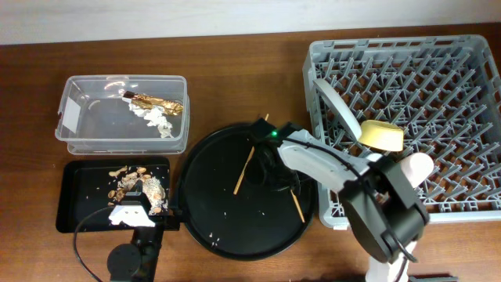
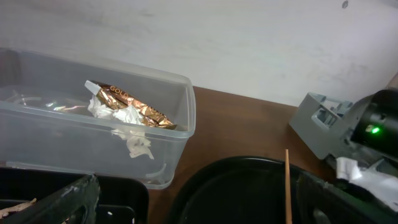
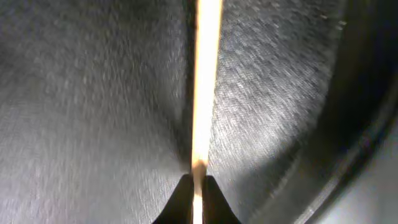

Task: Sort waste into correct bins and load items into the dishwasher rack
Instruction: 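Grasp one chopstick with the right gripper and put it in the rack, then grasp the second chopstick with the right gripper and put it in the rack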

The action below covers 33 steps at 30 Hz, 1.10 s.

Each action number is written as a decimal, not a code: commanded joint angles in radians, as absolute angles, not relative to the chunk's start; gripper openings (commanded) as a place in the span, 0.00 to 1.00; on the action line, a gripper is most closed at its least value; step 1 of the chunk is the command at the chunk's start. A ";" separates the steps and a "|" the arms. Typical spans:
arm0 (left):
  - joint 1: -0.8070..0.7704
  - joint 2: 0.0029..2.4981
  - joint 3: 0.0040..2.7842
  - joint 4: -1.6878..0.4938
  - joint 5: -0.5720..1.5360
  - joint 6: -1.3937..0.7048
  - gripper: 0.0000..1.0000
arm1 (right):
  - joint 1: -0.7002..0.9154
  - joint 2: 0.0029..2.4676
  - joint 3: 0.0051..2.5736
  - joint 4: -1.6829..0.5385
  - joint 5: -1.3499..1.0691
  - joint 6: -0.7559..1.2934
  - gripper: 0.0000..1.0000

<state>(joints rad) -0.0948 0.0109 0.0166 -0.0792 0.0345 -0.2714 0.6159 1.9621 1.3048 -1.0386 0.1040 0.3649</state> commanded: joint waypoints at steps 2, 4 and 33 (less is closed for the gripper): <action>-0.091 0.005 0.009 -0.079 0.038 -0.256 1.00 | 0.610 1.667 1.302 -1.055 0.099 0.363 0.04; -0.091 0.005 0.009 -0.079 0.038 -0.256 1.00 | 0.571 1.491 1.301 -1.057 0.108 0.363 0.04; -0.091 0.005 0.009 -0.079 0.038 -0.256 0.99 | 0.411 1.426 1.212 -1.073 0.143 0.236 0.04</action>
